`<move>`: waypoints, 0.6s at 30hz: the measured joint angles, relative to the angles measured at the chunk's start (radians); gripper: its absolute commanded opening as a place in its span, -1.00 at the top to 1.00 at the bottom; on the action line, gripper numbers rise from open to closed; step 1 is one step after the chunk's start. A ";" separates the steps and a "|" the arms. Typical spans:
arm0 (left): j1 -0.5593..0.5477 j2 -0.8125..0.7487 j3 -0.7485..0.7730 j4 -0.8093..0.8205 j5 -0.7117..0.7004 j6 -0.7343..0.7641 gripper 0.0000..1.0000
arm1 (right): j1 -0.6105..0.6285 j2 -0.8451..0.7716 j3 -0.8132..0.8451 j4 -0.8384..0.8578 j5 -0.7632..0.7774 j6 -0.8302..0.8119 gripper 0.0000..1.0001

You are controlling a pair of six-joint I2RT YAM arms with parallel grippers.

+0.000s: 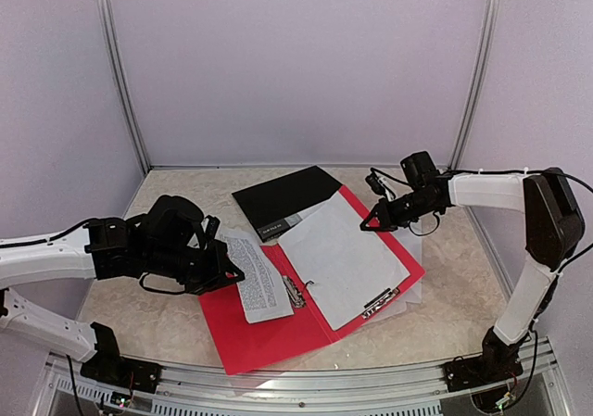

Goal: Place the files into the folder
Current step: Place the file on the spring clip of the folder.

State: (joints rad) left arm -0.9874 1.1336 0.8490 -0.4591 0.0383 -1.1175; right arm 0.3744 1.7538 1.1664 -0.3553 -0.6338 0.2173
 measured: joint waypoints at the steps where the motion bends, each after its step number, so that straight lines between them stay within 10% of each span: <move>1: 0.000 -0.001 -0.018 -0.007 0.008 -0.010 1.00 | 0.000 0.000 -0.001 0.000 0.003 0.000 1.00; 18: 0.092 -0.033 -0.210 -0.015 0.133 -0.142 1.00 | 0.000 0.000 -0.003 -0.002 0.029 0.001 1.00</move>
State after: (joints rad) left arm -0.8955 1.1004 0.6392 -0.4744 0.1711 -1.2598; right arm 0.3744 1.7538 1.1637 -0.3569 -0.6044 0.2180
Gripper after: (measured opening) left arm 0.002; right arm 0.004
